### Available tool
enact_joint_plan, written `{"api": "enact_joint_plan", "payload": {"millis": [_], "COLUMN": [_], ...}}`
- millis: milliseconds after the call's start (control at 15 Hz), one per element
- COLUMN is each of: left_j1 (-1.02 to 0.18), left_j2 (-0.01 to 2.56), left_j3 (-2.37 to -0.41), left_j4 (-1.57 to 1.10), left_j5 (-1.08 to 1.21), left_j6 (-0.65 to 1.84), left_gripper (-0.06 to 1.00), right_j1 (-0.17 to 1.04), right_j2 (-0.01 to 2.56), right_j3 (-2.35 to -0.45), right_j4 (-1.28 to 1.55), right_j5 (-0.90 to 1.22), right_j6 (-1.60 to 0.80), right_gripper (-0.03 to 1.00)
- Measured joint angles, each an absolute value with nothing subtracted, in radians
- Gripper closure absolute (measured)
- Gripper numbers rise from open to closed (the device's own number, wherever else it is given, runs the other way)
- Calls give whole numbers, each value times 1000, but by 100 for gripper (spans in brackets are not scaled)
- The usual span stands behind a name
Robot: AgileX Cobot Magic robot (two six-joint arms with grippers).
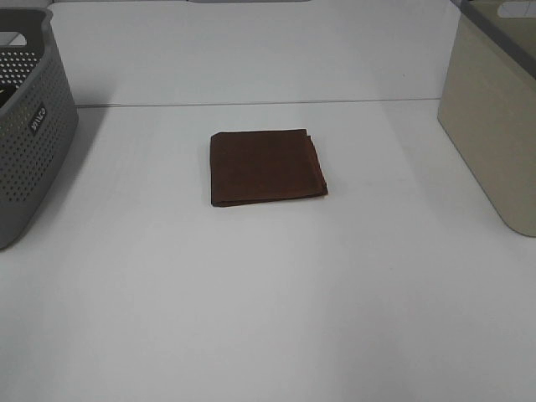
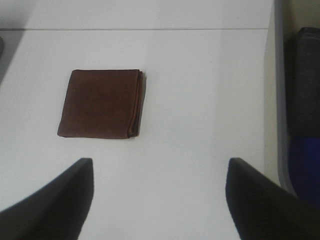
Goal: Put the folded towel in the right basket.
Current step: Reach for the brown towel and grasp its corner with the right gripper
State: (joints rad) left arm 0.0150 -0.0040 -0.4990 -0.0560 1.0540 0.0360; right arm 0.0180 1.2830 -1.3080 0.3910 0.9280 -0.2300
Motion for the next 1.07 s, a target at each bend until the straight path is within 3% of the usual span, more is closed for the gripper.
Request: {"api": "enact_joint_plan", "payload": {"millis": [467,1067], "left_j1": [15,15], "left_j2": [-4,-4], "left_j3": [-499,-499], "left_j4": [-56,-56], "left_j5": [1054,1054], "left_j6": [36,36], "left_gripper": [-2,-2], "right_j1": [181,190], "right_j2": [1755,2305], "right_j3": [-1639,-1965], "right_j4": [412,651], "right_j5": [964,1184], "right_j6": [-282,-269], "right_gripper": [27,27]}}
